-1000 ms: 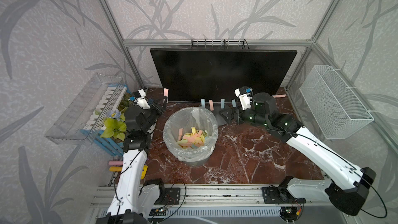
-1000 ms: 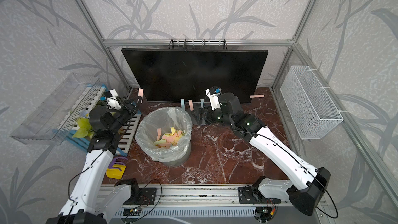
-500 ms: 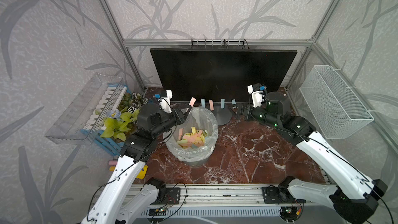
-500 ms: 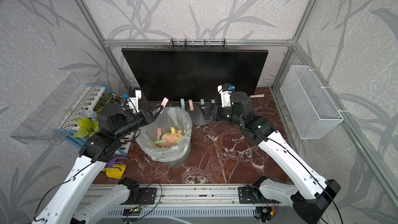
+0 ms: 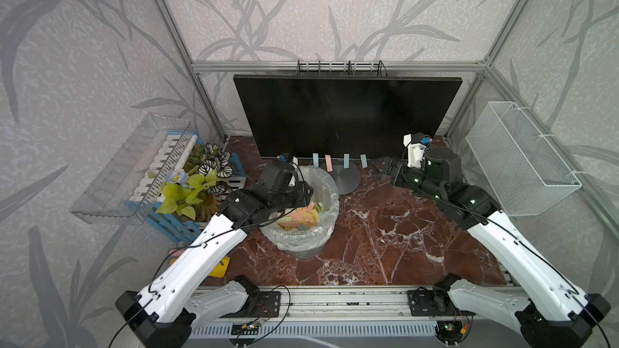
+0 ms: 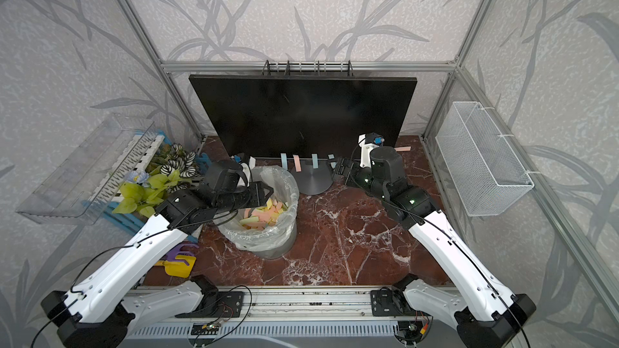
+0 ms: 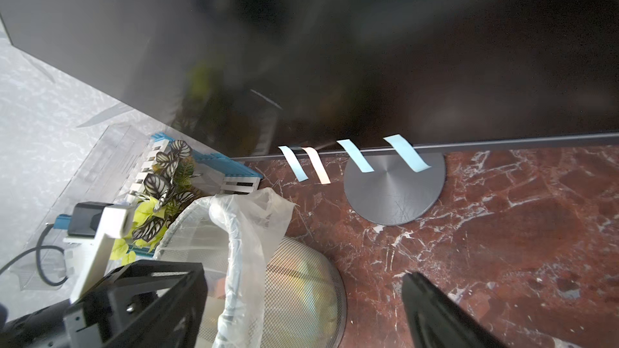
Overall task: Remove the sticky note from the monitor
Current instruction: Place the sticky note in the trash bin, then tear off the sticky note from the monitor.
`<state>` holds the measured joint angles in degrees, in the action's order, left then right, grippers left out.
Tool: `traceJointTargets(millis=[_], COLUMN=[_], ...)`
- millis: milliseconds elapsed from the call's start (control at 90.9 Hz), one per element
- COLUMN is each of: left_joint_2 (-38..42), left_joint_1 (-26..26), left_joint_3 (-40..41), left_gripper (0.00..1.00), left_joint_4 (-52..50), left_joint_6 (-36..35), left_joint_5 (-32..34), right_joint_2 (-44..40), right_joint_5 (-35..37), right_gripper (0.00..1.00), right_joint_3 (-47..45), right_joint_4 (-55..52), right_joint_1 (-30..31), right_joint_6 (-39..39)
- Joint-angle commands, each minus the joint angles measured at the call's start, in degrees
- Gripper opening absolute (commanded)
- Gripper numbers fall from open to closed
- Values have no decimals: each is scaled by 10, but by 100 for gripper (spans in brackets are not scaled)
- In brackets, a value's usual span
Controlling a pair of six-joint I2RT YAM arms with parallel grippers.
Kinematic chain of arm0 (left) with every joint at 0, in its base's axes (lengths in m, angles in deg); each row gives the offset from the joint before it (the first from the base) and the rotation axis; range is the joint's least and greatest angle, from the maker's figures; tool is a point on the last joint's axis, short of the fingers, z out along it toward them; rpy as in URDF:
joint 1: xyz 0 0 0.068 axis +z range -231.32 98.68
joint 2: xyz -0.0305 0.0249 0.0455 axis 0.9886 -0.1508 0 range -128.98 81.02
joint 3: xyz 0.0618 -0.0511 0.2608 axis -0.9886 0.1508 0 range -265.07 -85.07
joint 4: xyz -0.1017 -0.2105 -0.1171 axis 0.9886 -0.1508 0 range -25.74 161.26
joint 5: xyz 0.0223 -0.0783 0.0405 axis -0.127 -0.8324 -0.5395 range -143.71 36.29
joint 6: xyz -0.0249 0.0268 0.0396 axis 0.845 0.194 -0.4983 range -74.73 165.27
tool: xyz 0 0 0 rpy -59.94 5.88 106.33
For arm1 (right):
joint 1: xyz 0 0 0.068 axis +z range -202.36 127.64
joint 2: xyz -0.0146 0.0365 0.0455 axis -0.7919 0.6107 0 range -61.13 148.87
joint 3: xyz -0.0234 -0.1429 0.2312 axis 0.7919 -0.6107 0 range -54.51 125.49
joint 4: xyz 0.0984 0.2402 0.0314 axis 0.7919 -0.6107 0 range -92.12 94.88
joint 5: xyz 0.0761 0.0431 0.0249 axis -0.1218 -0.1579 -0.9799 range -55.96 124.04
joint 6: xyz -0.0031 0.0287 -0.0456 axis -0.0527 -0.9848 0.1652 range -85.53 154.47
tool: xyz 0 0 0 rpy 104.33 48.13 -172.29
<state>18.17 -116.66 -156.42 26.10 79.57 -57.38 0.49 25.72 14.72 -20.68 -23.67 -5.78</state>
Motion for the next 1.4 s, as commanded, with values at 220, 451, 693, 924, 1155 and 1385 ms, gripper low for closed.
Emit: traceJointTargets(millis=[220,451,693,924,1155,1385], left_joint_2=[-21,-24,-63,-92,-98,-111], left_joint_1=[-10,-11,-12,-13,-13,-14], left_joint_3=[-104,-118,-118,-108,-81,-73], left_gripper=[99,100,100,100,100,100], left_joint_4=[20,122,238,298,342,365], left_joint_6=[-35,-31,-15,-5,6,15], left_joint_5=[34,4,-58,-86,-99,-117], right_joint_2=[-60,-83,-97,-68,-12,50], right_joint_5=[-76,-152,-210,-230,-248,-267], right_gripper=[95,95,94,93,88,84], right_joint_3=[-25,-49,-95,-145,-189,-208], right_joint_4=[-6,-8,27,126,269,389], right_joint_1=[-158,-308,-459,-521,-539,-524], right_joint_6=[-29,-32,-34,-108,-211,-277])
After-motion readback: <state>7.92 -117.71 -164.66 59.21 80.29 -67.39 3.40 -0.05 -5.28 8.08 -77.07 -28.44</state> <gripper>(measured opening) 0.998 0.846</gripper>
